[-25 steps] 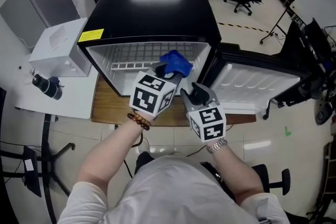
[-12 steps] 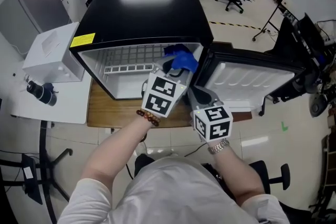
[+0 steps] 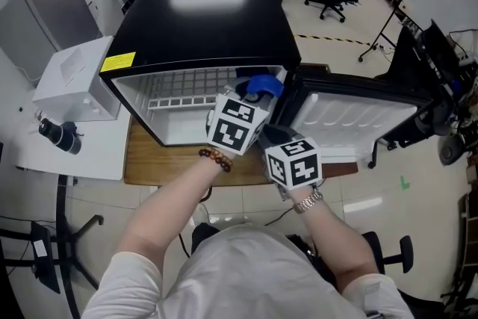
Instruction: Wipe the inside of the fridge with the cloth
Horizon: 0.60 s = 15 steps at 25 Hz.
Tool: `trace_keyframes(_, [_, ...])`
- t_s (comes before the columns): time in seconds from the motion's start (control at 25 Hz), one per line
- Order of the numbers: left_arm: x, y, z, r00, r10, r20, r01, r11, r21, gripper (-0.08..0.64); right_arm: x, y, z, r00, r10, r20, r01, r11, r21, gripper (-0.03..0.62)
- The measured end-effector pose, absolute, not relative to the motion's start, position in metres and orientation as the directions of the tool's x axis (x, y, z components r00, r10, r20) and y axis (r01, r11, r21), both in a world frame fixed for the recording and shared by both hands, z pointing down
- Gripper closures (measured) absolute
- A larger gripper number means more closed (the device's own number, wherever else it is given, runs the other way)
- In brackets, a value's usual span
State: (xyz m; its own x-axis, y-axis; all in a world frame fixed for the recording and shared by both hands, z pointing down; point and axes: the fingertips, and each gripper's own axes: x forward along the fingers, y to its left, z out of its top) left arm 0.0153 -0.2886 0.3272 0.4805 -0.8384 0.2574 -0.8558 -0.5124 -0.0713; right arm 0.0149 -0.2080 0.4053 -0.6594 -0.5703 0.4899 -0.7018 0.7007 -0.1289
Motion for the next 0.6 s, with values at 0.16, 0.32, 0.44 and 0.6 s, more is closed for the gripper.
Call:
trace_keyframes(0.16, [0.013, -0.296, 0.327, 0.475, -0.841, 0.261, -0.858, -0.508, -0.076, 0.434, 0.008, -0.212, 0.399, -0.664, -0.577, 0.476, -0.698, 0.707, -0.117, 0.591])
trace_keyframes(0.32, [0.01, -0.302, 0.327, 0.472, -0.841, 0.264, -0.86, -0.505, -0.072, 0.434, 0.013, -0.206, 0.384, -0.657, -0.62, 0.429, -0.705, 0.707, -0.059, 0.591])
trace_keyframes(0.44, [0.009, -0.305, 0.328, 0.473, -0.841, 0.264, -0.859, -0.506, -0.074, 0.434, 0.028, -0.2, 0.358, -0.643, -0.678, 0.357, -0.728, 0.686, -0.009, 0.591])
trace_keyframes(0.6, [0.007, -0.309, 0.328, 0.473, -0.841, 0.264, -0.86, -0.506, -0.071, 0.434, 0.047, -0.19, 0.309, -0.639, -0.725, 0.255, -0.743, 0.668, 0.039, 0.589])
